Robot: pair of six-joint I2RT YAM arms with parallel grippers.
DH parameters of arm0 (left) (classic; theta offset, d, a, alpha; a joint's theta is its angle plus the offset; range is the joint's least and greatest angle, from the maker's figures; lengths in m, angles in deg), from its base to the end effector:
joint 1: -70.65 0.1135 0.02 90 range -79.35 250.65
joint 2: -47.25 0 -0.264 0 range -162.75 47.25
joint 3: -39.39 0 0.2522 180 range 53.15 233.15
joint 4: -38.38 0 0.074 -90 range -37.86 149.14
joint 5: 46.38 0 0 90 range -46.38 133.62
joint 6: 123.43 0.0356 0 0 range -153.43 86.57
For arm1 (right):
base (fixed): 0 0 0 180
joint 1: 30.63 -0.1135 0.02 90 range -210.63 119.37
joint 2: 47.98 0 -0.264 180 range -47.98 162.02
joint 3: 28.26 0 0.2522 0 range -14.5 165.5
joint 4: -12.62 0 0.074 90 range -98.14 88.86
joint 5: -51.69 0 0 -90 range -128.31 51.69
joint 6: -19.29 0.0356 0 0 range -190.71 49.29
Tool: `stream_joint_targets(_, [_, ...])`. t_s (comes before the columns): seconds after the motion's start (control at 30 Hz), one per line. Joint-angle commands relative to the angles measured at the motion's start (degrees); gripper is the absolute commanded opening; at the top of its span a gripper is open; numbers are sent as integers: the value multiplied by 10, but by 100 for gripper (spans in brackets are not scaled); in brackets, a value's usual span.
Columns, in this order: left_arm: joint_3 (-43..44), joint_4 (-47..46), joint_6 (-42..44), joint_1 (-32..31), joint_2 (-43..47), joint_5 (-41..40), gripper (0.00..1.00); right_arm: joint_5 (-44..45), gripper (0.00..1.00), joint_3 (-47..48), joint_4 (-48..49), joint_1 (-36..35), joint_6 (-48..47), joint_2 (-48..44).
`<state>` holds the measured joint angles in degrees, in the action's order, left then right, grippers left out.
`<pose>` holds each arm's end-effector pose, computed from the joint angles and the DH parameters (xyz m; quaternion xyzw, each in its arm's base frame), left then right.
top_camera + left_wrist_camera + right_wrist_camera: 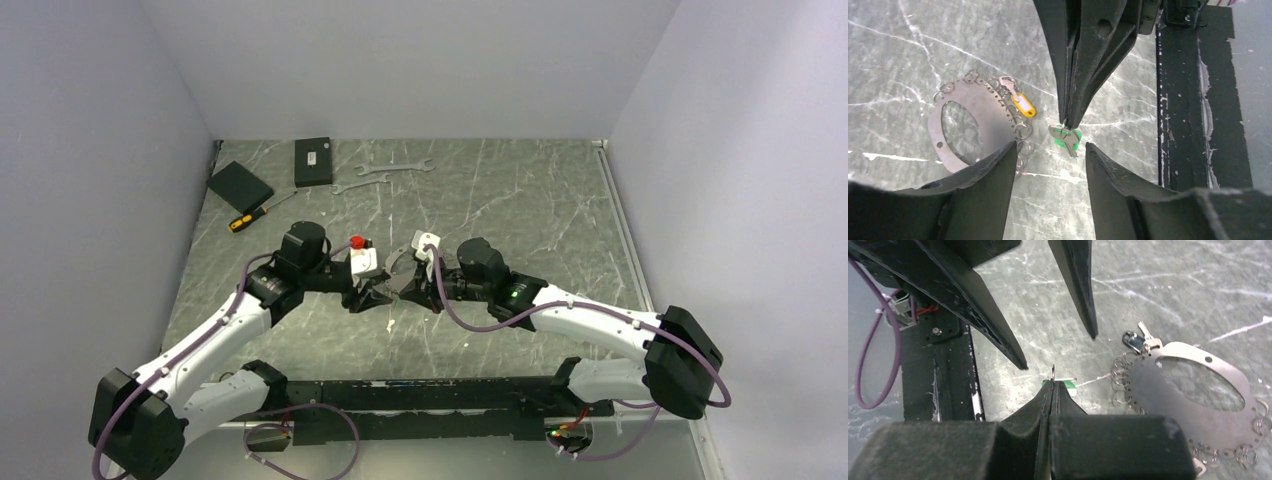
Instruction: Put the keys on the keyring
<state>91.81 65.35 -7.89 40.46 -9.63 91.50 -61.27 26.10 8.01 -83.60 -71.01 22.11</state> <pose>0.1688 -0.1288 0.2640 0.5481 0.6120 -0.3718 0.4323 0.1533 0.2263 0.2562 -0.4622 0.6681 0.3947 0.4292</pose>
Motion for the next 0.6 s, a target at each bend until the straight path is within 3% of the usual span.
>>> stream_joint_targets(0.0, [-7, -41, -19, 0, 21, -40, 60, 42, 0, -20, 20, -1, 21, -26])
stream_joint_targets(0.2, [-11, -35, -1, 0, 24, -88, 64, 88, 0, -38, 20, -1, 34, -44])
stream_joint_targets(0.57, [6, -1, 35, 4, -45, -202, 50, 123, 0, -51, 32, -1, 45, -55])
